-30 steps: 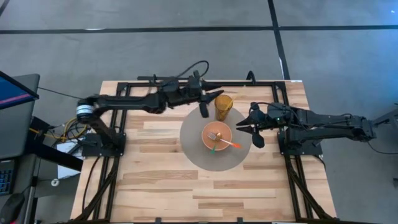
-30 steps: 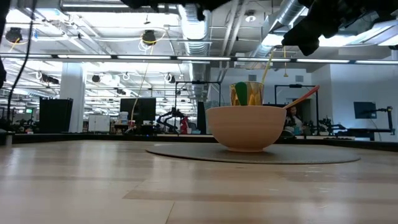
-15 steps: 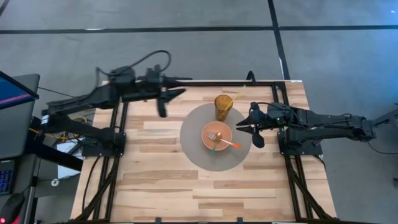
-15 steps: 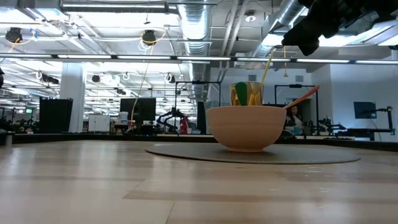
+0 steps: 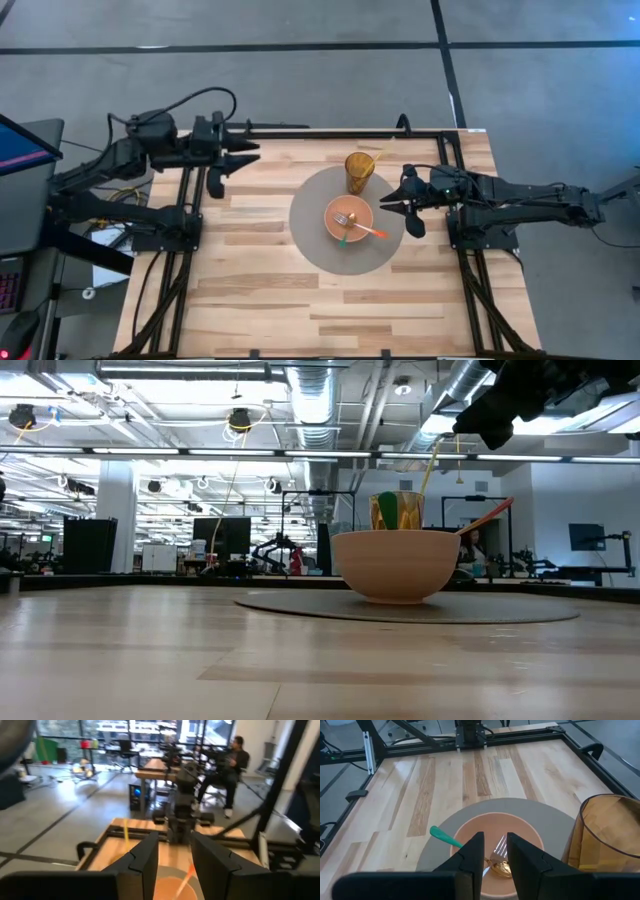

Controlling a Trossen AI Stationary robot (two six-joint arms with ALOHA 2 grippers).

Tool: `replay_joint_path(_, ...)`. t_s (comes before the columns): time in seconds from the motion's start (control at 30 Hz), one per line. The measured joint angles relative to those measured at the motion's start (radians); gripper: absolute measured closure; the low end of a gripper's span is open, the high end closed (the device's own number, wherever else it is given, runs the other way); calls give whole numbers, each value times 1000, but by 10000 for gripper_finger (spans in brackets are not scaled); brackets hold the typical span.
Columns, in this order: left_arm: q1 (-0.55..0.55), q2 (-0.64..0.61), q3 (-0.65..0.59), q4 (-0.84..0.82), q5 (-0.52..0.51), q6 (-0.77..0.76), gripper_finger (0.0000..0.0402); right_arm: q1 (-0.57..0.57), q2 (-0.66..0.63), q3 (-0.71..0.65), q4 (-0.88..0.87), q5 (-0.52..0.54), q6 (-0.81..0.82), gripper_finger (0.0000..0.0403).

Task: Pick & Place Utensil
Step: Return to Home Position

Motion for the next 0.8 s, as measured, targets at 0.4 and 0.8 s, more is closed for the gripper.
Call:
replay_joint_path(0.4,0,-175,-400,213,44,2,285,0,0,0,0,0,0,326)
replay_joint_path(0.8,0,-426,-824,549,45,-73,285,0,0,0,0,0,0,326)
